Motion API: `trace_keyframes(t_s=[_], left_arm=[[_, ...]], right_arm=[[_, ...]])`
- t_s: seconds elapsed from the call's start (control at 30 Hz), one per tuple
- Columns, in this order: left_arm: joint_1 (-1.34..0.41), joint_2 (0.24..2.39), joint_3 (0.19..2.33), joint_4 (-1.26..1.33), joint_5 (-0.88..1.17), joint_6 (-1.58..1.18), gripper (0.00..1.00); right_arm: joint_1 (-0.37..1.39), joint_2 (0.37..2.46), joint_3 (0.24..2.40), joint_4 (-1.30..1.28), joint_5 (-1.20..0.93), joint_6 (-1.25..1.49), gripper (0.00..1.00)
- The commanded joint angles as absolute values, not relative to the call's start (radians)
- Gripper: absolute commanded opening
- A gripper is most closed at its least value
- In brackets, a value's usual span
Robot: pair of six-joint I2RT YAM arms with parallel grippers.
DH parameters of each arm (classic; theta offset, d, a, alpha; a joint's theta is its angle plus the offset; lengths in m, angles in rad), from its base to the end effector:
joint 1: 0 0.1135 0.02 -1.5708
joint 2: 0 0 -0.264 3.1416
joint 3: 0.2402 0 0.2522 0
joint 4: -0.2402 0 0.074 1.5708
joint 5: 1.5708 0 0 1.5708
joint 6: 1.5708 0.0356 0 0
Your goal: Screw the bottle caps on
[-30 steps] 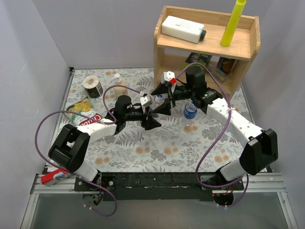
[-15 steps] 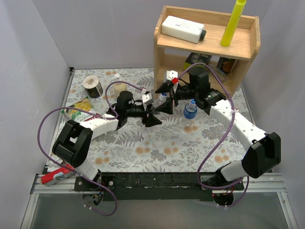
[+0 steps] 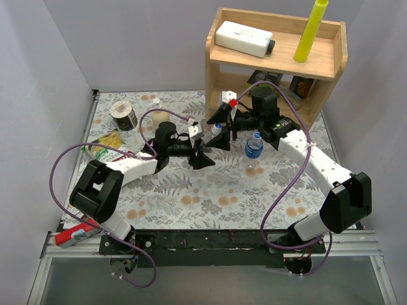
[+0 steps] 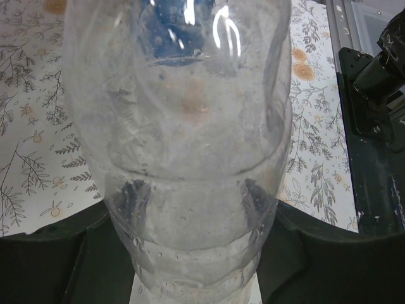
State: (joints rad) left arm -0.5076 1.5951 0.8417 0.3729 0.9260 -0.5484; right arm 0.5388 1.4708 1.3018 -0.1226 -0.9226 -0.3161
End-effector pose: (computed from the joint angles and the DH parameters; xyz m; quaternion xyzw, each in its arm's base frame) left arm 0.2787 -0.1876 0.2182 0.2352 0.7458 -0.5722 0.2470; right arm 0.2744 0.1971 0.3667 -0.5396 0.5437 0.4143 0.4915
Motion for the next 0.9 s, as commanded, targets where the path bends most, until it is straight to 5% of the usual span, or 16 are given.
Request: trace_keyframes(t_s=[0.0, 0.47, 0.63, 0.77, 0.87], left_arm=[[-0.505, 1.532, 0.818, 0.505, 0.882, -0.626, 0.00], [-0.492, 1.485, 0.761, 0.612, 0.823, -0.660, 0.00], [-0.492, 1.479, 0.841, 0.218, 0.983, -0.377, 0.00], [-0.488, 1.443, 0.883, -0.082, 1.008, -0.033, 0.00], [-0.482, 1.439, 0.910, -0.225, 1.005, 0.153, 0.00]], right_arm=[[0.540, 1.448, 1.299, -0.121, -0.925, -0.253, 0.95], [0.538, 1.433, 1.305, -0.179, -0.856, -0.184, 0.97], [0.500, 1.511, 1.655, -0.438, -0.865, -0.638, 0.93], [0.502, 1.568, 1.864, -1.034, -0.861, -1.215, 0.85], [0.506, 1.589, 1.888, -1.239, -0.807, -1.536, 0.77]])
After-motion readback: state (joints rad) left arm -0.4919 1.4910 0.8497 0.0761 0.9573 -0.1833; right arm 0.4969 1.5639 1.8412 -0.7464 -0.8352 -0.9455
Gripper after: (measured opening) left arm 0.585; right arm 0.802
